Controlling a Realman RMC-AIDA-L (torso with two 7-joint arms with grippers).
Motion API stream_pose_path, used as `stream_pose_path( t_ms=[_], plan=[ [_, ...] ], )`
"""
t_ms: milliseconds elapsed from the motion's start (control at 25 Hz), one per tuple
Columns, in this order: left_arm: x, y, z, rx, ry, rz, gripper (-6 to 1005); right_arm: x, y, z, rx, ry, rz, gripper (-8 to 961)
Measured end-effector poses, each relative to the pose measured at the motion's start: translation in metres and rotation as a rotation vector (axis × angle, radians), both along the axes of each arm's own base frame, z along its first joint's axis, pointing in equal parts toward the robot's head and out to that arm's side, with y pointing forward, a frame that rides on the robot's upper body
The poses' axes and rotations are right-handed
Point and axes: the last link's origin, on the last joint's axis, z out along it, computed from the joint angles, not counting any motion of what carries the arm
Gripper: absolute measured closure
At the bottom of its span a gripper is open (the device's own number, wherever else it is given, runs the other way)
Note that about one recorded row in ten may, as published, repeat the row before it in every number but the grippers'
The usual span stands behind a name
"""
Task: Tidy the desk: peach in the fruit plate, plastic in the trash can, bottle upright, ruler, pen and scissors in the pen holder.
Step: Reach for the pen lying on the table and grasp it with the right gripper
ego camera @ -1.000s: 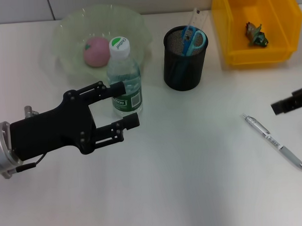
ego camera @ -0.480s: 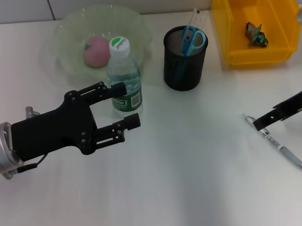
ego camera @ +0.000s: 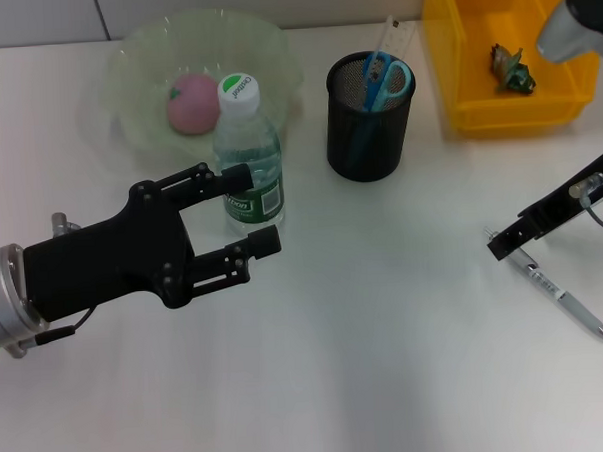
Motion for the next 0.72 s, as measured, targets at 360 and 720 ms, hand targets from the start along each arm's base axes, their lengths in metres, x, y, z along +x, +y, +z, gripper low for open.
stream_pose_path(
  t_ms=[360, 720],
  plan=[
    [-0.002, -0.002, 0.001, 0.005, -0.001, 0.009, 273, 0.0, 0.0, -0.005, -0.009, -0.029, 0.005, 252],
    [-0.002, -0.002, 0.001, 0.007, 0.0, 0.007, 273, 0.003, 0.0, -0.013, -0.024, -0.047, 0.016, 253]
  ],
)
